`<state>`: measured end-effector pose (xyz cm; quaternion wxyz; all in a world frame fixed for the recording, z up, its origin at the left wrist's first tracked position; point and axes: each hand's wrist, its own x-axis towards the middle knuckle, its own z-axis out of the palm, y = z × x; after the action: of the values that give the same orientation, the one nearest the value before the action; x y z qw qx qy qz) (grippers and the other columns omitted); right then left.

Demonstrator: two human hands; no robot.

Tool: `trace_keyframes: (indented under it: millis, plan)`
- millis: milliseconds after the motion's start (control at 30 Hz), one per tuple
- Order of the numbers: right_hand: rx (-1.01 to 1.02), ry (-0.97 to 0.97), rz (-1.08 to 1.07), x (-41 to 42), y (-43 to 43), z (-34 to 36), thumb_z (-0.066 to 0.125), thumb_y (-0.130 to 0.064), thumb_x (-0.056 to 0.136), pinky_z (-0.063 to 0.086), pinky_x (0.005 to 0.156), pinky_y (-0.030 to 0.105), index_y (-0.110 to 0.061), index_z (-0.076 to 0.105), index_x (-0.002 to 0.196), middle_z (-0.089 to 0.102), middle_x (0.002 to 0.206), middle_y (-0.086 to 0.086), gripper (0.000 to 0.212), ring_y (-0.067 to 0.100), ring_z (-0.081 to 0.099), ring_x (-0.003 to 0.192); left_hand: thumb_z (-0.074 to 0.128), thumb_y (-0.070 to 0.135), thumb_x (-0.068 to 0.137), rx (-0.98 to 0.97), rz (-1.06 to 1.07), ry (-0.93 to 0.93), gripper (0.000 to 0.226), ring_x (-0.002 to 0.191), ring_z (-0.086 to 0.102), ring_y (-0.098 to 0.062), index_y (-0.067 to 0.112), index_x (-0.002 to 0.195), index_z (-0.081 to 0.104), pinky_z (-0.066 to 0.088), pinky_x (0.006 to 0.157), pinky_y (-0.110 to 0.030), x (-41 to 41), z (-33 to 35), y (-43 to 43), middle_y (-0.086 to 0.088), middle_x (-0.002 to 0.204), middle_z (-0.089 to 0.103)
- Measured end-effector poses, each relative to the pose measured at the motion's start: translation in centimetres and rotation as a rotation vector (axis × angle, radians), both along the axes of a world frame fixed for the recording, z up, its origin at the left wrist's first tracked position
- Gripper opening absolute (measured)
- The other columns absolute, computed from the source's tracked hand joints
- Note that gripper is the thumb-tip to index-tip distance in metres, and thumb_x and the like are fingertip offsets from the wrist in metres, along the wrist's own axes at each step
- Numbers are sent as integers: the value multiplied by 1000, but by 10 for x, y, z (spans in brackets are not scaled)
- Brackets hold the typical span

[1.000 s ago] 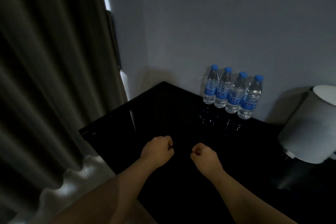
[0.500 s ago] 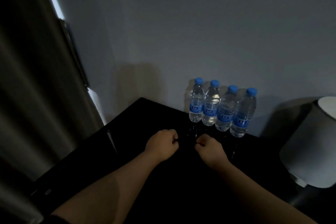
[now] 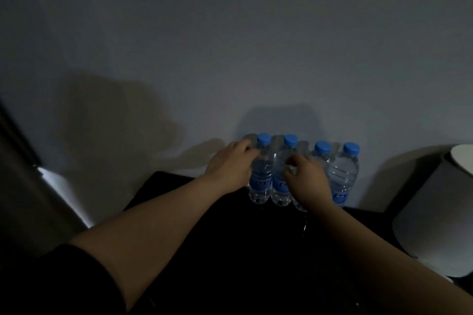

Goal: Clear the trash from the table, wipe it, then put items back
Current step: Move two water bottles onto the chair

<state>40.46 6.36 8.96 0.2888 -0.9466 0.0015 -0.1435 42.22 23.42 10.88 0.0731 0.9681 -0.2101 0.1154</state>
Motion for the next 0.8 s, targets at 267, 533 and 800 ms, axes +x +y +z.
trace_keyframes:
  millis: [267,533,800]
  plan:
    - [-353,-72,-103,43,5,15,47,-24,91,25,102,38,-21,48,132,47,137,1,41,26,34,127,42,6,95,-59,-37,130,60,139,20,-26,21,150,21,29,111,-37,61,-4,-20,2,157,8]
    - [-428,-179,-93,47,0,-6,57,-18,89,25,108,51,-12,60,121,59,130,7,33,33,38,134,42,19,99,-307,-32,225,37,120,46,-28,12,135,38,42,99,-40,68,-17,-31,-7,141,39]
    - [156,-264,-46,18,-3,-23,68,-10,81,33,78,22,-7,56,107,48,100,1,29,15,47,92,59,8,88,-931,68,205,26,93,56,-23,11,111,48,45,79,-31,38,-50,-33,-7,109,54]
